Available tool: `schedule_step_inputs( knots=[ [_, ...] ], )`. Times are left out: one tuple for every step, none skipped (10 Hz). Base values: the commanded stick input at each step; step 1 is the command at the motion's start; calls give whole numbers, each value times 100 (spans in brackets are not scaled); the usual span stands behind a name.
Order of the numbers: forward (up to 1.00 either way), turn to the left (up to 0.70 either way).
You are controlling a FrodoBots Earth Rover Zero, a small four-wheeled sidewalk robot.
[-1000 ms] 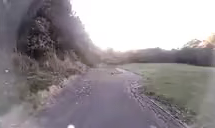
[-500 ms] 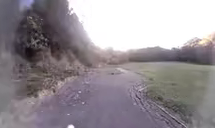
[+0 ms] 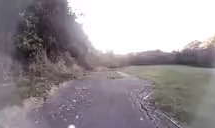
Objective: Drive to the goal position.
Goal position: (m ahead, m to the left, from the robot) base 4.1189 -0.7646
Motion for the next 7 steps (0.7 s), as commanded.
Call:
schedule_step_inputs(
  knots=[
    [70,-14],
    [70,-14],
    [70,-14],
    [70,-14],
    [70,-14],
    [70,-14],
    [70,-12]
  ],
)
